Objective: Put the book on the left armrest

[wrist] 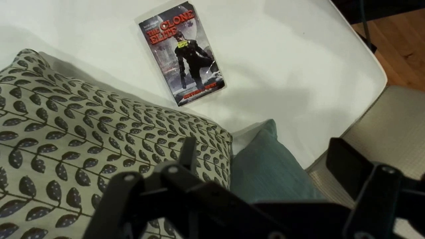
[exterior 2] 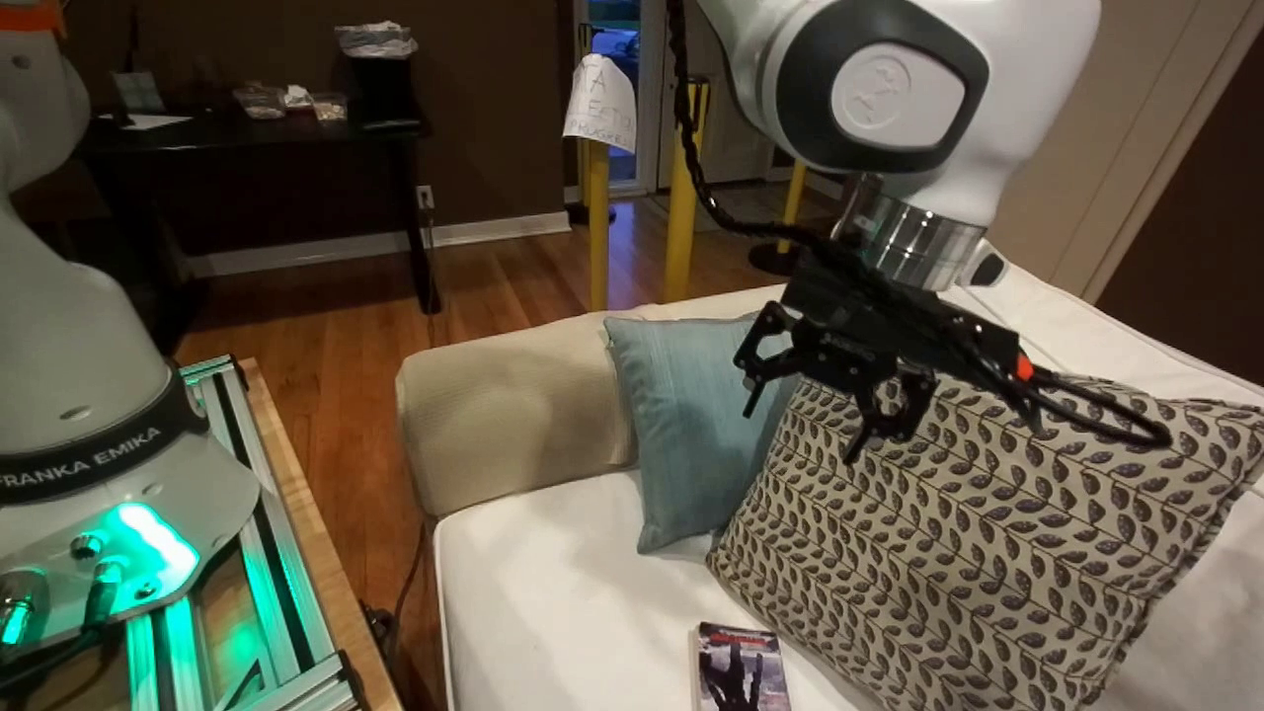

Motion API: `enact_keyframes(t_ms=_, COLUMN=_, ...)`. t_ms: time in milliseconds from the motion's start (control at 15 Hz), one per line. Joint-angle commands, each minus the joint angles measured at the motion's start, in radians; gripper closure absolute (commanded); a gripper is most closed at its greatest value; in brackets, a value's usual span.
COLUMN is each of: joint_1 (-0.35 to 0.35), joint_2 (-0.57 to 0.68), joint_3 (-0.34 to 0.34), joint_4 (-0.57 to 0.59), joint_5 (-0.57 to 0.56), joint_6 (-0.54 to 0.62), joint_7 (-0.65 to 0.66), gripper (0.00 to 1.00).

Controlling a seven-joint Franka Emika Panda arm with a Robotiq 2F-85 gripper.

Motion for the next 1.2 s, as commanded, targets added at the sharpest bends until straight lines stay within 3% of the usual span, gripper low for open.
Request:
enact_keyframes(t_ms=0, joint_1=-0.079, joint_2=0.208, joint_3=0.061, joint_4=0.165, joint_5=0.024, joint_6=0.012, joint_7=-0.058, gripper=0.0)
enact_keyframes(t_ms=333, joint_1=-0.178, joint_2=0.448, joint_3=0.102, joint_4=0.35, joint_5=0.01, joint_6=0.007, joint_7=-0.117, gripper=0.0)
enact_keyframes(t_ms=733, joint_1=-0.347, joint_2=0.64, joint_3=0.153, joint_4=0.51, joint_5=0.057, joint_6=0.0, joint_7=-0.148, gripper=0.0)
enact_keyframes(t_ms=867, joint_1=-0.366, joint_2=0.704, joint_3=0.153, joint_4=0.563, joint_5=0.03, joint_6=0.006, joint_7=-0.132, gripper=0.0)
enact_keyframes(t_ms=933, joint_1=-0.355, joint_2=0.627, joint_3=0.148, joint_4=0.481, joint_5=0.017, joint_6=0.006, joint_7=-0.119, gripper=0.0)
enact_keyframes(t_ms=1133, joint_1=-0.372, joint_2=0.687, joint_3=0.155, joint_4=0.537, joint_5=0.016, joint_6=0.005, joint_7=-0.119, gripper=0.0)
